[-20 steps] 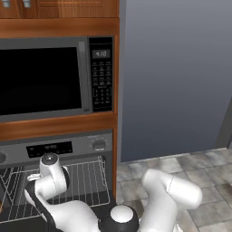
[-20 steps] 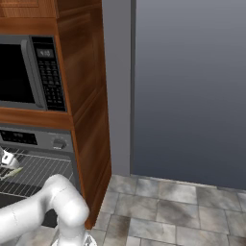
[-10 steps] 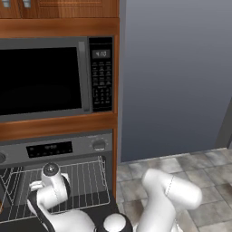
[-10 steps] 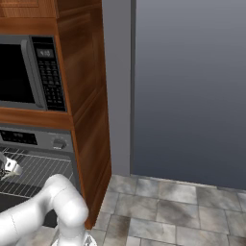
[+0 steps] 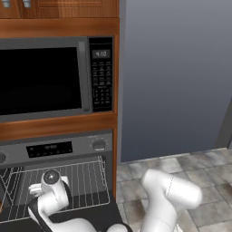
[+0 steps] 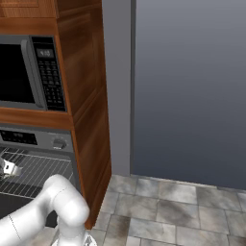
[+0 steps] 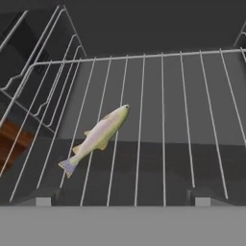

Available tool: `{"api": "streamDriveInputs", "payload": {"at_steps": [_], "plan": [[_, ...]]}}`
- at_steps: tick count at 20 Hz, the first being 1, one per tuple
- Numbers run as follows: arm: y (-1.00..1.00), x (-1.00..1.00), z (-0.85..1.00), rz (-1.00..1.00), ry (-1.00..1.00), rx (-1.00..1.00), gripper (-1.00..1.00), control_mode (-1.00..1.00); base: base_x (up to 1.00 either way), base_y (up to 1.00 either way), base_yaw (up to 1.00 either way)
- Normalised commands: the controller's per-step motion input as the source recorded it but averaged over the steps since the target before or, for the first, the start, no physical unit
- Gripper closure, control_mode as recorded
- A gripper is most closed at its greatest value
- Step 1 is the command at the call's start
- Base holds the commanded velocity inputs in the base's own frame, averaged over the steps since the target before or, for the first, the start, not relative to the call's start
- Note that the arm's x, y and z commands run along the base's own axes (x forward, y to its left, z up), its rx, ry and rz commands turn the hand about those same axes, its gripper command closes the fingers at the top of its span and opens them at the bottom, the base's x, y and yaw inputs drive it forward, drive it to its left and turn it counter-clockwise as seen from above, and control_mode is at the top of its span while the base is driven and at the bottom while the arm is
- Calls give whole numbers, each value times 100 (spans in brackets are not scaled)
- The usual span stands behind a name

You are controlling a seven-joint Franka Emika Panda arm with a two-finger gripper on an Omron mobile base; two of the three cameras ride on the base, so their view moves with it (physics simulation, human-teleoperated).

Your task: Take the fish from the oven and place it on the plate on the counter.

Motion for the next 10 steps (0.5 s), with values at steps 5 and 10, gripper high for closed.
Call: {"api": "streamDriveInputs", "payload": {"at_steps": [5,10], "plan": [[0,0,0,11,-1,6,-100,-100,0,0,0],[0,9,5,14,5,0,-100,-100,0,0,0]]}}
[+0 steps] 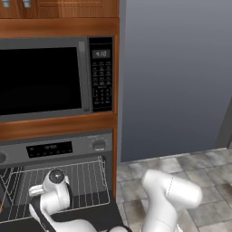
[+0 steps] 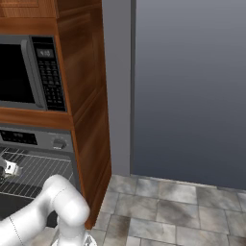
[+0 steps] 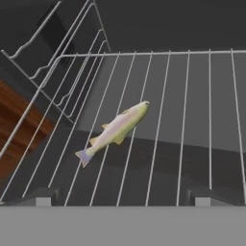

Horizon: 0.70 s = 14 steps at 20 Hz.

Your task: Take the fish from the oven and place it on the plate on the counter.

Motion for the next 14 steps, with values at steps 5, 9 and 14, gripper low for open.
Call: {"api": "streamDriveInputs", "payload": {"at_steps": [5,9,14], "plan": [[-10,35,0,14,1,0,-100,-100,0,0,0],[0,36,0,2,0,0,-100,-100,0,0,0],[5,34,-3,0,0,0,-100,-100,0,0,0]]}}
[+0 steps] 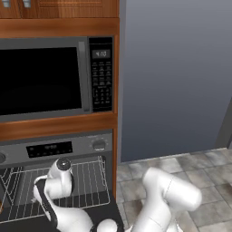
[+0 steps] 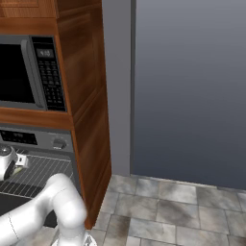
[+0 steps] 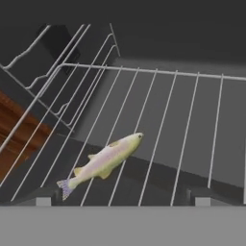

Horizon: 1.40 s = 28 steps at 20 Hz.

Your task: Take the fish from the oven and place it on the plate on the counter.

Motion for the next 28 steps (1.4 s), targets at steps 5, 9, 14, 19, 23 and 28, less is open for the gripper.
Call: {"api": "streamDriveInputs", "payload": {"at_steps": [5,9,14,19,23,28], "plan": [[20,24,-20,0,0,0,-100,-100,0,0,0],[34,16,-28,-1,5,0,-100,-100,0,0,0],[27,5,-18,-1,8,0,-100,-100,0,0,0],[0,0,0,-8,19,0,-100,-100,0,0,0],[0,0,-2,-11,19,0,-100,-100,0,0,0],[0,0,-28,-8,3,0,-100,-100,0,0,0]]}}
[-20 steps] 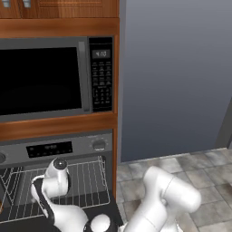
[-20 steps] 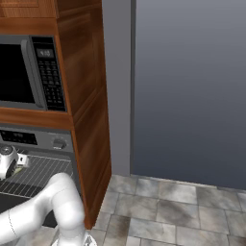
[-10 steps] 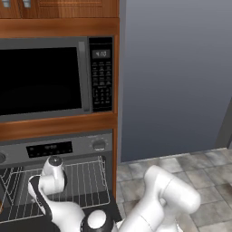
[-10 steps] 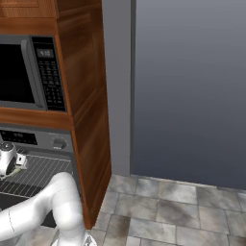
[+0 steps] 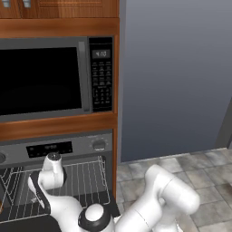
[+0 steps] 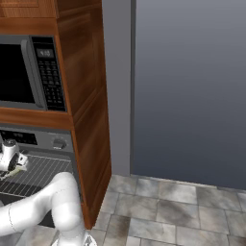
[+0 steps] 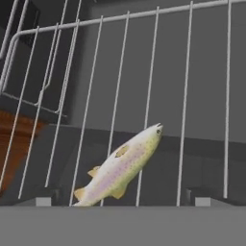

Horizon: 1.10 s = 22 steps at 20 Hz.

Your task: Take the fish from the oven and place it on the plate on the counter.

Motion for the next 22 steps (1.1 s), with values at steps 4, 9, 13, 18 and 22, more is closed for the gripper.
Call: {"api": "streamDriveInputs", "payload": {"at_steps": [4,9,13,18,22], "plan": [[0,0,-40,-4,0,-1,-100,-100,0,0,0],[6,0,-20,-3,0,0,-100,-100,0,0,0],[12,2,-2,-2,0,0,-100,-100,0,0,0],[11,20,-3,-3,0,0,-100,-100,0,0,0],[2,16,-18,-3,0,0,-100,-100,0,0,0]]}}
